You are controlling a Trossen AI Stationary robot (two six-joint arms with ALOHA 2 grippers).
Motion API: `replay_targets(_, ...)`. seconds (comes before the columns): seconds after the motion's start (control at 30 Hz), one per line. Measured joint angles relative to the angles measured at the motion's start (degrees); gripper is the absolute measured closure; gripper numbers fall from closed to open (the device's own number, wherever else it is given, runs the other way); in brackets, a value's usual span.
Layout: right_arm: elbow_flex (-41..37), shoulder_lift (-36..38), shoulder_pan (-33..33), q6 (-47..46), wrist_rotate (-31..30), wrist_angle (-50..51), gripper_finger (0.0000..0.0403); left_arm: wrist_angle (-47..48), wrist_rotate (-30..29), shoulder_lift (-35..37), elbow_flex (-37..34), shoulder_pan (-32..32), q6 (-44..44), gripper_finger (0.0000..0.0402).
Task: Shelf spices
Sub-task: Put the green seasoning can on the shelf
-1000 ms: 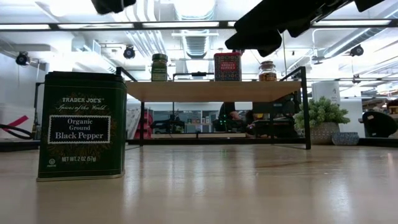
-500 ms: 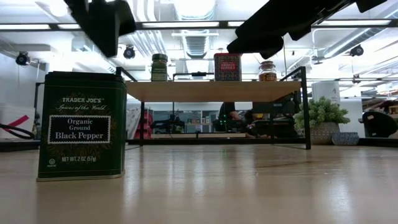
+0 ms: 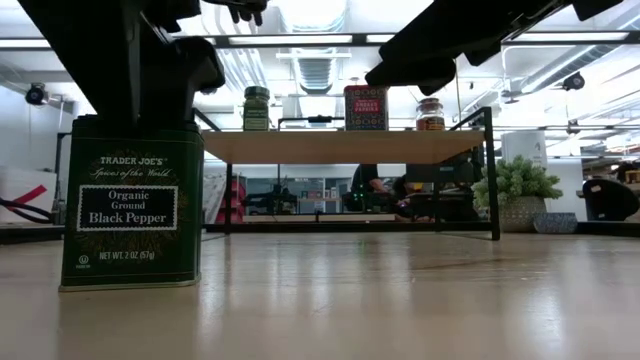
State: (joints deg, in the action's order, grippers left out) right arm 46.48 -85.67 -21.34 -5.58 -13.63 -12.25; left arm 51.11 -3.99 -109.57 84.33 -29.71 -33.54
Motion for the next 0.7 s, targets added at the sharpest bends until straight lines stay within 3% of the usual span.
replay_targets(0.7,0.0,0.0,0.0,0.0,0.0,0.0,0.0203,-4.7,0.0,-1.4,-3.0,0.0,-0.5,0.0185)
